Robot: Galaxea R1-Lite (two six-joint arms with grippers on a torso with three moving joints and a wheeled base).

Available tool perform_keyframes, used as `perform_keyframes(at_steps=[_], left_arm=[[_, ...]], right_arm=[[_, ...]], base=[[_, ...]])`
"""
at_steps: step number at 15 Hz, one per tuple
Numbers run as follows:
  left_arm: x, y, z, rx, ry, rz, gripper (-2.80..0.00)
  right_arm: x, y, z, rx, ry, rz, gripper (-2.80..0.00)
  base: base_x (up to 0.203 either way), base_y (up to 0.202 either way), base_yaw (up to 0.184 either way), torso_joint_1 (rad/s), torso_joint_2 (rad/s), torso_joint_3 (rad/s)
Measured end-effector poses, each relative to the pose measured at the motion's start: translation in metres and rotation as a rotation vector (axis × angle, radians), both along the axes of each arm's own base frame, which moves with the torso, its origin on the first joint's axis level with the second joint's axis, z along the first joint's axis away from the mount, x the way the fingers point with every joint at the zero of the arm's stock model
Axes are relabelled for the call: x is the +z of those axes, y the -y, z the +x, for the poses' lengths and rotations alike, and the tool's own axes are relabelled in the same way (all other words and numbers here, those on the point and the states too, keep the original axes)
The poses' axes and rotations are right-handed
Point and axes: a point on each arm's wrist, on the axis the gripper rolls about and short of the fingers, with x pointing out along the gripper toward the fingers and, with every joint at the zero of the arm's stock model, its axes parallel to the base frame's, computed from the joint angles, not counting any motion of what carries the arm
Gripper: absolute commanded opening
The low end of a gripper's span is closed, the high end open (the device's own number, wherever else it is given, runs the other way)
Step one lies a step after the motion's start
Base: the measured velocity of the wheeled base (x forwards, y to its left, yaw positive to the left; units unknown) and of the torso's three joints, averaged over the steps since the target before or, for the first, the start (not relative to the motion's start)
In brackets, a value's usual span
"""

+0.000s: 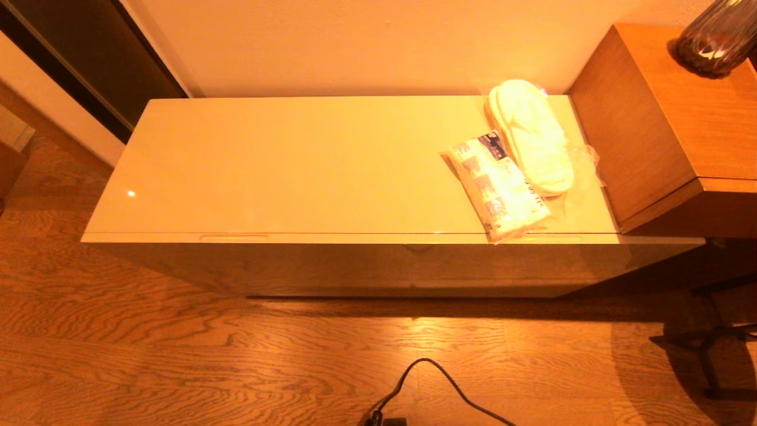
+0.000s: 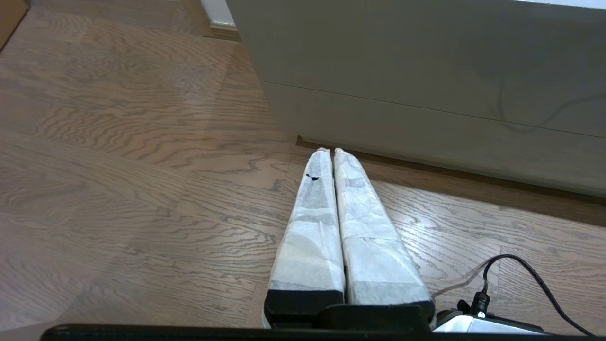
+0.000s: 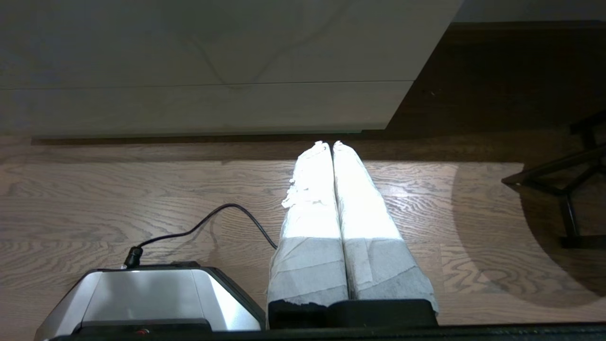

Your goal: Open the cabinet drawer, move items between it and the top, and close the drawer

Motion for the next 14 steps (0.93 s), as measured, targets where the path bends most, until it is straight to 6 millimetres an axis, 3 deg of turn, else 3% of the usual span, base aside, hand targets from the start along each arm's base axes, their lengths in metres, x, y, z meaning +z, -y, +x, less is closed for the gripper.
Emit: perform_keyframes(at_steps=[14], left_arm=[[0.0, 0.0, 0.0, 0.0, 0.0, 0.0, -2.8]], right_arm=[[0.0, 0.0001, 0.0, -0.001, 0.0, 0.011, -2.8]], base=[[0.0, 0.0, 0.0, 0.0, 0.0, 0.0]])
